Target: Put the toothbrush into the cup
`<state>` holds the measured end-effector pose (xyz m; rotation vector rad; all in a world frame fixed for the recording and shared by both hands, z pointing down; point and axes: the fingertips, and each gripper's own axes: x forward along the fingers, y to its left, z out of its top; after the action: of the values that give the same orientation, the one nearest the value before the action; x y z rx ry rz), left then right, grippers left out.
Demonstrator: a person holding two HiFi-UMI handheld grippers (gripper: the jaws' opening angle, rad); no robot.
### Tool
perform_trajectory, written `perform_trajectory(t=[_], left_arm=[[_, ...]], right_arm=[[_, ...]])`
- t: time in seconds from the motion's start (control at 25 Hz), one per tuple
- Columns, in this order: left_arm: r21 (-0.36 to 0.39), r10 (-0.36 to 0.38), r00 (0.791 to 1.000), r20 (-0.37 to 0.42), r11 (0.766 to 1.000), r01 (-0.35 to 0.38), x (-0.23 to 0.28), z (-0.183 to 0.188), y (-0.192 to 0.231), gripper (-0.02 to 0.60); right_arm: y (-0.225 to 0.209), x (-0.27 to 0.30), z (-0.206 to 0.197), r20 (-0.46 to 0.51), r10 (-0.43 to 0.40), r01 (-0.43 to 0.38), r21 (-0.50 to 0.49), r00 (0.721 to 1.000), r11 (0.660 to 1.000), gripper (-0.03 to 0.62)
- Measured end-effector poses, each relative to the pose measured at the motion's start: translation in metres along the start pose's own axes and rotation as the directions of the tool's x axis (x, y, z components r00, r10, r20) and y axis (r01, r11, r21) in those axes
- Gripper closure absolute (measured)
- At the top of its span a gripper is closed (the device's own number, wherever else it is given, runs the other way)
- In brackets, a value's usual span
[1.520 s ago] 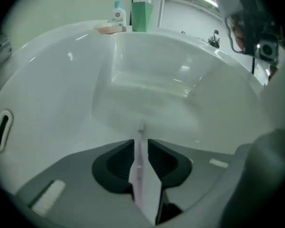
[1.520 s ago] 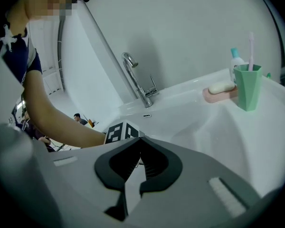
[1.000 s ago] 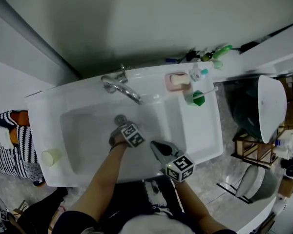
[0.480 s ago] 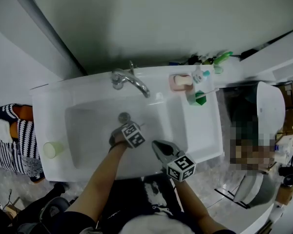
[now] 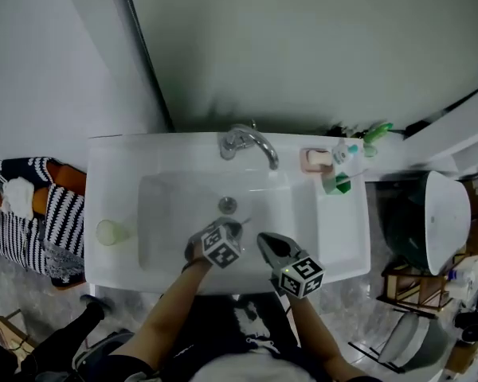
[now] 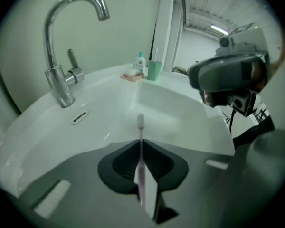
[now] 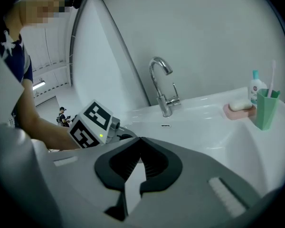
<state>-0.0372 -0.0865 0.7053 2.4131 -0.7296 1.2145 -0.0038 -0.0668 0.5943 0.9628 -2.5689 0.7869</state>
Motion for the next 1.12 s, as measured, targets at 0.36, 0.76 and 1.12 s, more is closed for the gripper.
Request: perform_trajectory(t=[0.36, 0.76, 1.12], left_arm=[[-0.136, 0.119, 0.979, 0.166, 0.986, -0.097, -0.086, -0.009, 0.005, 0.560], [-0.305, 0.227, 0.896, 0.381, 0.946, -0.109, -0.163, -0.003, -0.018, 0.560], [-0.380, 0.411, 0.750, 0.518, 0.896, -0.228, -0.223, 0.009, -0.031, 0.559]], right_arm=[[0.042, 0.023, 0.000, -0.030, 0.104, -0.106, -0.043, 0.994, 0.993, 0.592], [0.097, 0.025, 0.013, -0.048, 0.268, -0.272, -0.101, 0.962, 0.957, 0.592], [0.126, 0.003, 0.013, -0.083, 0.381, -0.388, -0.122, 0.921, 0.913, 0.592]])
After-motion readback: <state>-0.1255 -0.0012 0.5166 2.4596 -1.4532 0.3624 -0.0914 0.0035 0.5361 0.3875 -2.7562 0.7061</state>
